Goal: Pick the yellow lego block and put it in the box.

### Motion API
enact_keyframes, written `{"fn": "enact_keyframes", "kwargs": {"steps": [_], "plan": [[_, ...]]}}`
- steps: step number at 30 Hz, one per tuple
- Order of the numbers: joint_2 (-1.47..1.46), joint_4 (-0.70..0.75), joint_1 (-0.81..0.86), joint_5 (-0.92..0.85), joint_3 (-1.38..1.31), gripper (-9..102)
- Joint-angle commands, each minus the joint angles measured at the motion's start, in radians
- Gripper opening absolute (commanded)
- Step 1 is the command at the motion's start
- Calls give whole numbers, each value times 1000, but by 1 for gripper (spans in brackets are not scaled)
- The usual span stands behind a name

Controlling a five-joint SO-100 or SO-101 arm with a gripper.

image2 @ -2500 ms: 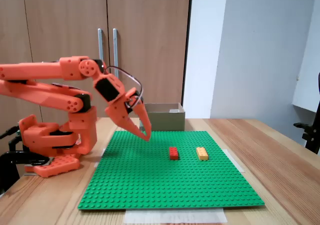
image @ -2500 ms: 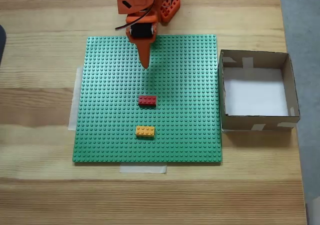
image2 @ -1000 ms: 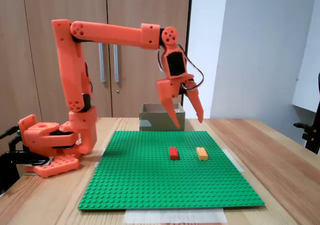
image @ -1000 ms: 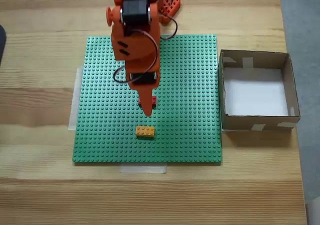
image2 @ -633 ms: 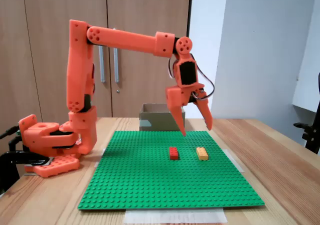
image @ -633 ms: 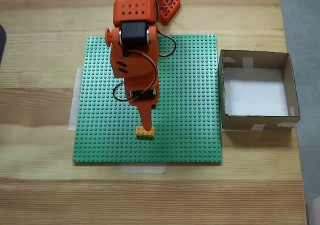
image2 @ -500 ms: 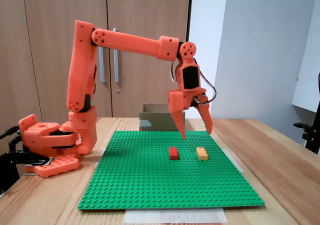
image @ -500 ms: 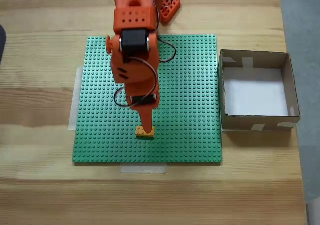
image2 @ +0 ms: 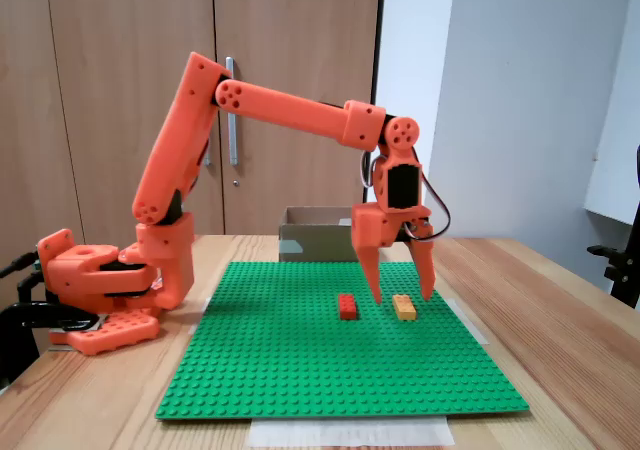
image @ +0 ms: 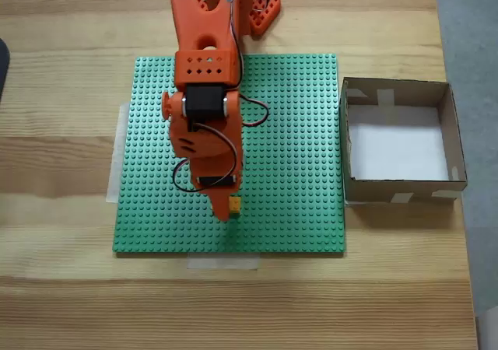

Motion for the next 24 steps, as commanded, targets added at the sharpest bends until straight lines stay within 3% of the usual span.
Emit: {"fn": "enact_keyframes", "kwargs": {"steps": [1,24], "plan": [[-3,3,-3,8,-60,28],[-44,-41,-5,-5,-60,26]]}}
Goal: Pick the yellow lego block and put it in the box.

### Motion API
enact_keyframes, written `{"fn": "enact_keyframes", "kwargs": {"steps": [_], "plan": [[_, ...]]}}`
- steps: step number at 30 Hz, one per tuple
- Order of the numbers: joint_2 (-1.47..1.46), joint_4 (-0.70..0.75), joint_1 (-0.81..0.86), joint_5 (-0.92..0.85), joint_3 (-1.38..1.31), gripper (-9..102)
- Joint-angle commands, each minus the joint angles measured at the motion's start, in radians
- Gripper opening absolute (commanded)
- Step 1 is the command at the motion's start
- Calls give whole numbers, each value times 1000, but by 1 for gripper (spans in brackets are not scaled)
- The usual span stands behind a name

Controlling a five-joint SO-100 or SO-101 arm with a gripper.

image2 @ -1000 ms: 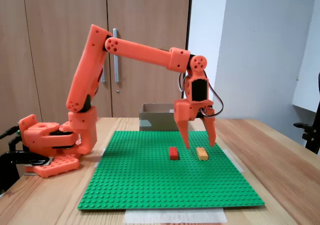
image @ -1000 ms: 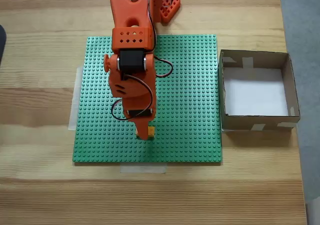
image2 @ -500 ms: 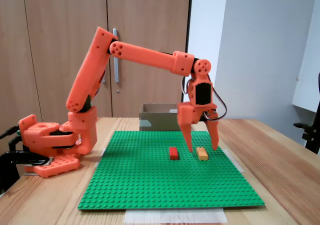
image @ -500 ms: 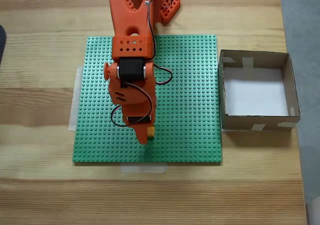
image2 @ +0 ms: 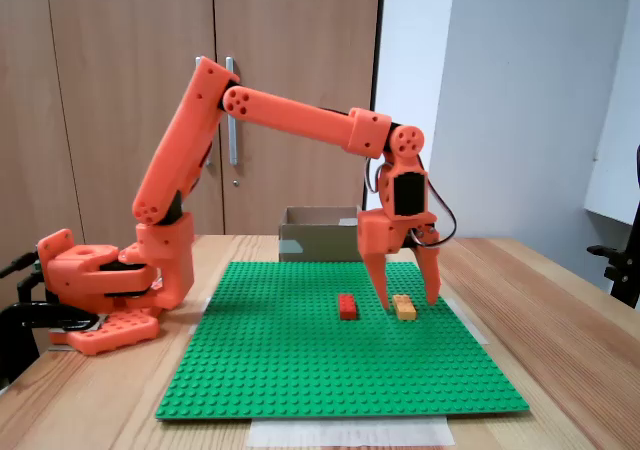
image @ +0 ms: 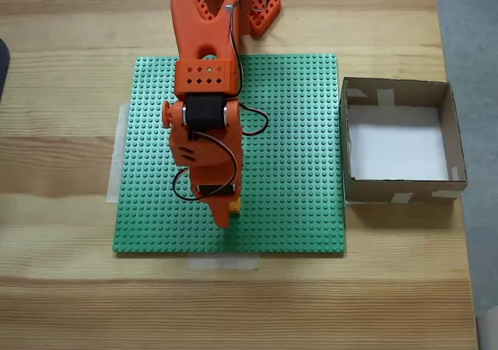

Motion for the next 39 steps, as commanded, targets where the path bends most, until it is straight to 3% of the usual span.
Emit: {"fn": "enact_keyframes", "kwargs": {"steps": [1,25,32,39], "plan": [[6,-8,-2,-8,-18,26],[-2,-48,6,-57,15,9],[17,-44,12,-74,32,-1],[106,-38,15,-69,71,-1]]}}
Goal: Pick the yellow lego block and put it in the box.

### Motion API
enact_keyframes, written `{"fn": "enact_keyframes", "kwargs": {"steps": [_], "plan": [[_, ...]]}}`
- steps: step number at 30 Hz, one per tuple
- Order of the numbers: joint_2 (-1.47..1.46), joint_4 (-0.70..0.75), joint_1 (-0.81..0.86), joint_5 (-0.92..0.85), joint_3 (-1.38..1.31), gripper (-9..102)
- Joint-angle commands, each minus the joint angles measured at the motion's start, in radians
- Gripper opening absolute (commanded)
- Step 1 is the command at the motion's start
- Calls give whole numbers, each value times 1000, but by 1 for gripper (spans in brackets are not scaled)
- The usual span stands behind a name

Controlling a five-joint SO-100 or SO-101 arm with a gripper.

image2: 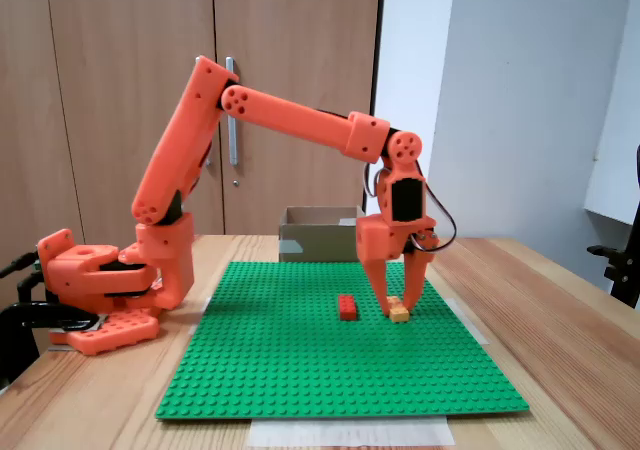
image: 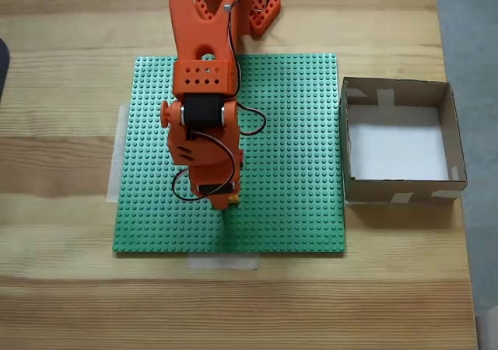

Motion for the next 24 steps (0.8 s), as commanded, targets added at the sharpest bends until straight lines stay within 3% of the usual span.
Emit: {"fn": "enact_keyframes", "kwargs": {"steps": [1,24], "plan": [[106,-12,6,0,17,-1],[686,5,-167,15,222,-1]]}}
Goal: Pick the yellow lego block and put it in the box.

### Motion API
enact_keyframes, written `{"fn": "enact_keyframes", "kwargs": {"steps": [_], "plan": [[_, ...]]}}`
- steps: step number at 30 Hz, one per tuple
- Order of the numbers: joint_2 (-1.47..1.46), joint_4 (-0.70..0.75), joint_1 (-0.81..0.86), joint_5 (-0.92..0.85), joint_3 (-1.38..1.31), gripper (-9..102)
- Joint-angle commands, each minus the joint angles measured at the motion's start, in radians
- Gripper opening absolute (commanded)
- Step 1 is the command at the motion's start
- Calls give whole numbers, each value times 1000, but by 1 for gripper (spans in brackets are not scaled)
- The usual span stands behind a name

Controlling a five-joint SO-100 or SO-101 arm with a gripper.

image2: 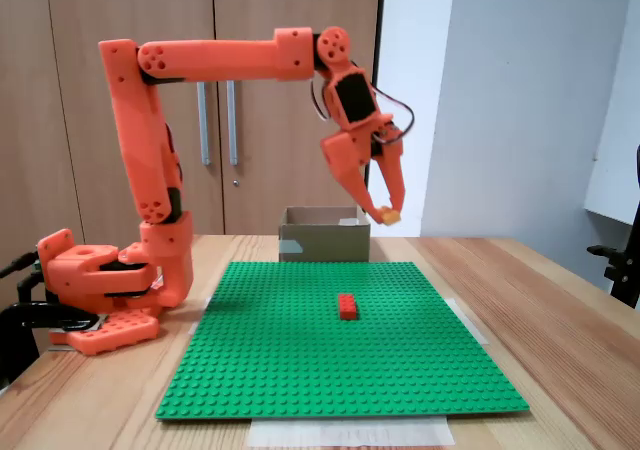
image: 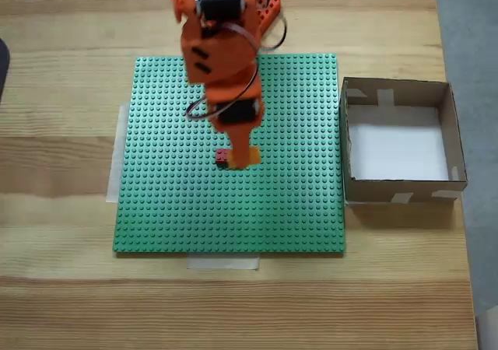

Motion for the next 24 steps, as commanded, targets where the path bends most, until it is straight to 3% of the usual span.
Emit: {"fn": "enact_keyframes", "kwargs": {"steps": [1,24], "plan": [[98,12,-49,-6,-14,-1],[181,-107,-641,-11,25,-1]]}}
